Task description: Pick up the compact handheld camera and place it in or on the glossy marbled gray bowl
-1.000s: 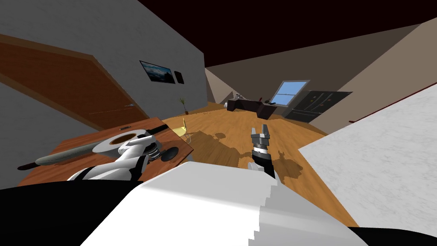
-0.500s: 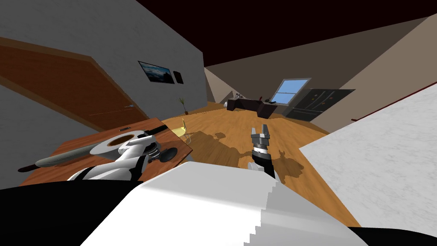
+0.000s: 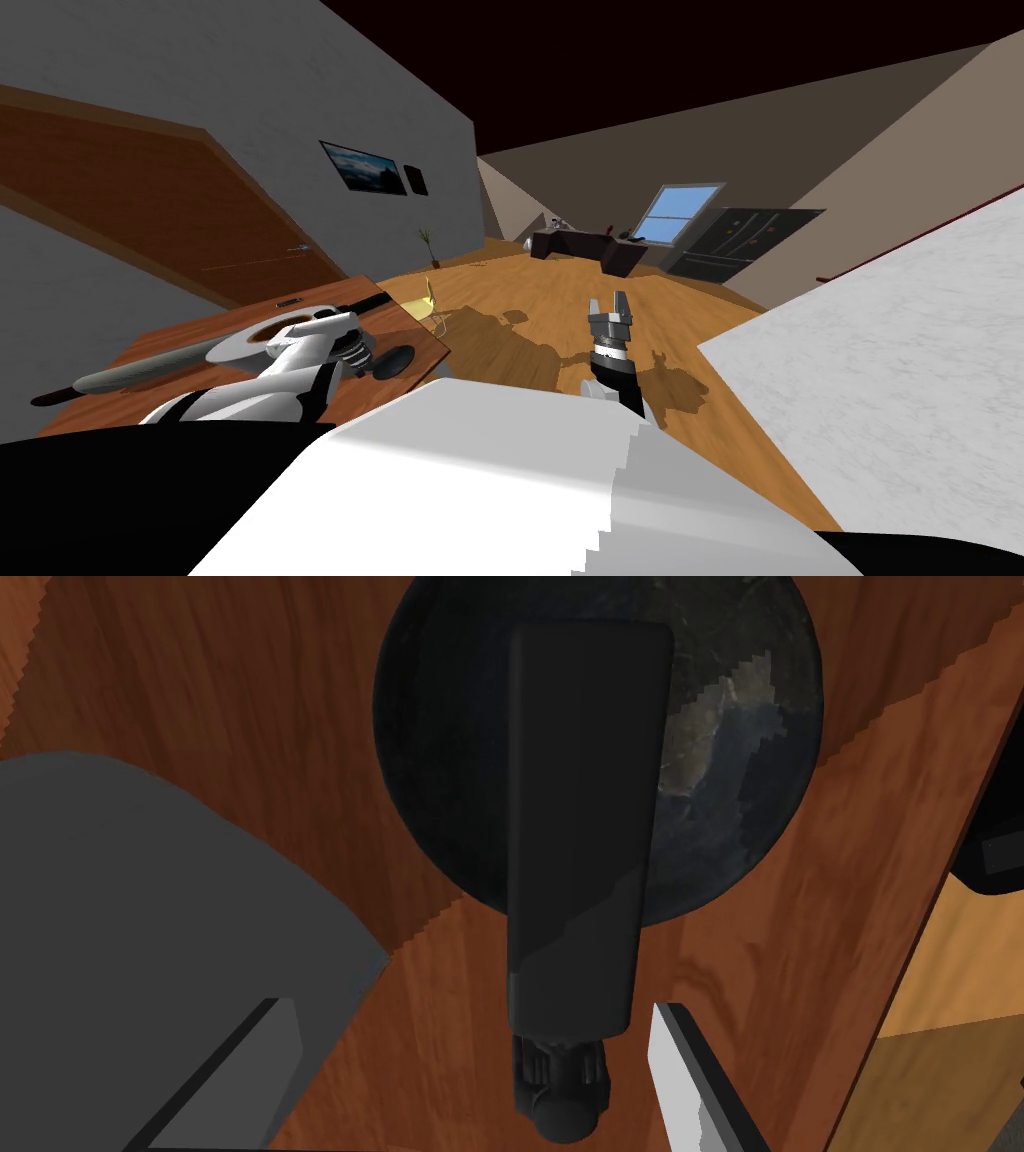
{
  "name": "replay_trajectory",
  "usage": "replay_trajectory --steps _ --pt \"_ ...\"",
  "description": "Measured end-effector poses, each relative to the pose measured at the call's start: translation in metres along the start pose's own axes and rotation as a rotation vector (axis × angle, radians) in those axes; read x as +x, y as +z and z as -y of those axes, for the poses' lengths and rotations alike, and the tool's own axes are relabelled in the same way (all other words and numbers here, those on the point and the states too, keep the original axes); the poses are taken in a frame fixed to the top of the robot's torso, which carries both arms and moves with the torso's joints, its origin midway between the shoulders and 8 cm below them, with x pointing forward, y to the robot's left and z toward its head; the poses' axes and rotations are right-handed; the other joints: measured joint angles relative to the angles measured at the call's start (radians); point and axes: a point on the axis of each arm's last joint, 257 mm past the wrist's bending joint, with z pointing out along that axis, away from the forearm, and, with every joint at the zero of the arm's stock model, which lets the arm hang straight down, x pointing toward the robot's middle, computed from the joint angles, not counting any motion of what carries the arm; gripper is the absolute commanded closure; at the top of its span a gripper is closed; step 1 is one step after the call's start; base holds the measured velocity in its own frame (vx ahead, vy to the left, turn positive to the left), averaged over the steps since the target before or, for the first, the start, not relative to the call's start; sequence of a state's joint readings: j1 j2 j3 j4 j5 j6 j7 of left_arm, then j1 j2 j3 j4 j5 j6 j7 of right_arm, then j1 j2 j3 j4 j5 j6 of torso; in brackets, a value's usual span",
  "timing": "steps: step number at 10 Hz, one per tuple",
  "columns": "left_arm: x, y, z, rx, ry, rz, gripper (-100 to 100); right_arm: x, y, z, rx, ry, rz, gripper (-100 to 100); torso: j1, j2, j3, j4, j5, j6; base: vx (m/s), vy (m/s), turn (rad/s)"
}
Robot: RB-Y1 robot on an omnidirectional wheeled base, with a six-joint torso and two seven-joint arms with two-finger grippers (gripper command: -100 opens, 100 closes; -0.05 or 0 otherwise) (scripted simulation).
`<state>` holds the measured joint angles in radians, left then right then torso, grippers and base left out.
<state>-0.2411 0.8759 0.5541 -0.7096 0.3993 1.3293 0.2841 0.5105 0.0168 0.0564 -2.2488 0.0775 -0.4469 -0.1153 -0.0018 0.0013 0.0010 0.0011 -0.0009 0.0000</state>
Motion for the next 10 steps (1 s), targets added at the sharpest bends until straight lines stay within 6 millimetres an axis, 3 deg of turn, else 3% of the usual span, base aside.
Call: replay_trajectory --steps 4,5,10 --pt "-0.006 -0.025 0.014 -0.002 -0.008 0.002 -100 0.0 0.0 0.0 0.0 0.0 0.0 0 0.0 0.0 0.0 0.0 0.0 0.0 -0.016 -0.016 -0.014" --pt "-0.006 -0.026 0.014 -0.004 -0.008 0.002 0 0.0 0.0 0.0 0.0 0.0 0.0 0 0.001 -0.001 0.0 0.0 0.0 0.0 0.0 0.0 0.0" --pt "-0.006 -0.026 0.014 -0.004 -0.008 0.002 0 0.0 0.0 0.0 0.0 0.0 0.0 0 0.001 -0.001 -0.001 0.0 0.001 0.0 0.0 0.0 0.0"
